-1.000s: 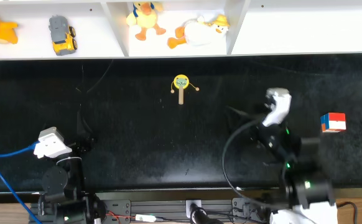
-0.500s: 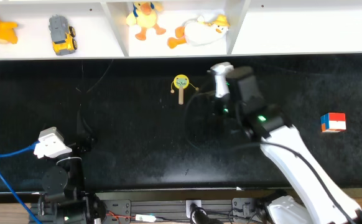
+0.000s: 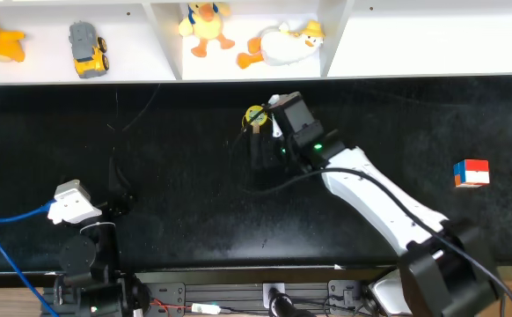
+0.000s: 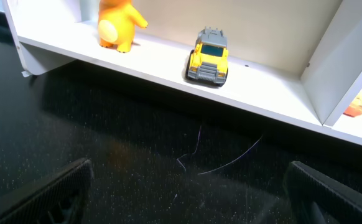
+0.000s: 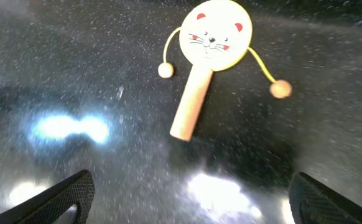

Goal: Store Toys

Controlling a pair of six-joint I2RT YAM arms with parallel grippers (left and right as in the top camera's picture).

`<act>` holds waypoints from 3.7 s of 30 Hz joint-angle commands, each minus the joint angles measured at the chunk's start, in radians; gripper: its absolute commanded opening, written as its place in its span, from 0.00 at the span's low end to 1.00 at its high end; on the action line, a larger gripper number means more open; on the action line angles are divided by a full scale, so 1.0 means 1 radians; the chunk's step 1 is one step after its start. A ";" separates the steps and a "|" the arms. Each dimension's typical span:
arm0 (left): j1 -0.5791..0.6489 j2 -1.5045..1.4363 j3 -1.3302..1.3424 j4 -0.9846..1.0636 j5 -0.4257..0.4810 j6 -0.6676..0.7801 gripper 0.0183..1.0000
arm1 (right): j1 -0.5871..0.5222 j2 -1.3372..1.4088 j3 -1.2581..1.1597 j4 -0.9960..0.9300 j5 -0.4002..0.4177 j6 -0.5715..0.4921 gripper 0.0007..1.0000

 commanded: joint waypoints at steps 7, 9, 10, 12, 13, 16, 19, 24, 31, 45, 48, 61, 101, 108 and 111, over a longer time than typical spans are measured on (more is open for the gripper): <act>-0.007 -0.010 -0.005 0.002 0.006 0.023 1.00 | 0.038 0.103 0.071 0.038 0.083 0.129 0.77; -0.007 -0.010 -0.005 0.002 0.006 0.023 1.00 | 0.038 0.131 0.091 0.037 0.094 0.128 0.74; -0.007 -0.010 -0.005 0.002 0.006 0.023 1.00 | 0.039 0.146 0.100 0.037 0.097 0.128 0.73; -0.007 -0.010 -0.005 0.002 0.006 0.023 1.00 | 0.040 0.179 0.122 0.037 0.098 0.129 0.70; -0.007 -0.010 -0.005 0.002 0.006 0.023 1.00 | 0.042 0.194 0.132 0.037 0.098 0.128 0.68; -0.007 -0.010 -0.005 0.002 0.006 0.023 1.00 | 0.050 0.235 0.162 0.031 0.101 0.127 0.65; -0.007 -0.010 -0.005 0.002 0.006 0.023 1.00 | 0.051 0.269 0.194 0.016 0.104 0.127 0.61; -0.007 -0.010 -0.005 0.002 0.006 0.023 1.00 | 0.050 0.282 0.212 0.011 0.116 0.127 0.54; -0.007 -0.010 -0.005 0.002 0.006 0.023 1.00 | 0.050 0.283 0.212 -0.021 0.136 0.124 0.41; -0.007 -0.010 -0.005 0.002 0.006 0.023 1.00 | 0.050 0.292 0.212 -0.080 0.151 0.060 0.34; -0.007 -0.010 -0.005 0.002 0.006 0.023 1.00 | 0.050 0.307 0.212 -0.088 0.143 0.046 0.33; -0.007 -0.010 -0.005 0.002 0.006 0.023 1.00 | 0.049 0.351 0.212 -0.113 0.134 -0.008 0.26; -0.007 -0.010 -0.005 0.002 0.006 0.023 1.00 | 0.049 0.343 0.301 -0.183 0.080 -0.022 0.05; -0.007 -0.010 -0.005 0.002 0.006 0.023 1.00 | 0.049 0.339 0.465 -0.320 0.080 -0.031 0.04; -0.007 -0.010 -0.005 0.002 0.006 0.023 1.00 | 0.051 0.338 0.532 -0.381 0.080 -0.039 0.04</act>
